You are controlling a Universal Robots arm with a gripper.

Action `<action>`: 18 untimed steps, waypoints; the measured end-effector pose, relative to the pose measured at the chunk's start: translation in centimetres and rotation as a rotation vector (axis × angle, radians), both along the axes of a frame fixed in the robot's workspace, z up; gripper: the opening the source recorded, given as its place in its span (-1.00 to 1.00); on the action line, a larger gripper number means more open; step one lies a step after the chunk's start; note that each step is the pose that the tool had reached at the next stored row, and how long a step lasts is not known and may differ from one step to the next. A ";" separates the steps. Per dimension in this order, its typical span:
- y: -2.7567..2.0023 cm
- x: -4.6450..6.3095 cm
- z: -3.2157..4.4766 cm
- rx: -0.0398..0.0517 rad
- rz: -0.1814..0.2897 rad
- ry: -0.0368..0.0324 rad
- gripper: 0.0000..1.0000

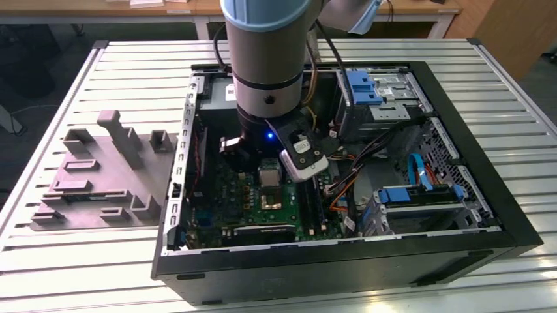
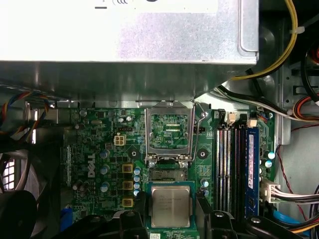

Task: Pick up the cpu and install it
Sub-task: 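Place the cpu into insertion slot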

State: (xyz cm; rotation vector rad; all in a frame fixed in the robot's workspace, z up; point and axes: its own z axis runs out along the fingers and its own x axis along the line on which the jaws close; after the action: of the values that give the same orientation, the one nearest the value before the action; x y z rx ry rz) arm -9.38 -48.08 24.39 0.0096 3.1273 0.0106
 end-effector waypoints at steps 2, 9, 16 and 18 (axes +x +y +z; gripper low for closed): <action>0.00 0.0 -0.33 -0.0004 0.003 0.0011 -0.06; 0.00 0.0 -1.60 -0.0004 0.013 0.0033 -0.06; 0.00 0.0 -2.05 -0.0007 0.014 0.0034 -0.06; 0.00 0.0 -2.07 -0.0004 0.014 0.0033 -0.06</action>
State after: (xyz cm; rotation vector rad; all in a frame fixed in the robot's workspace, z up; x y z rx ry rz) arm -9.38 -48.08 22.31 -0.0115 3.1306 0.0101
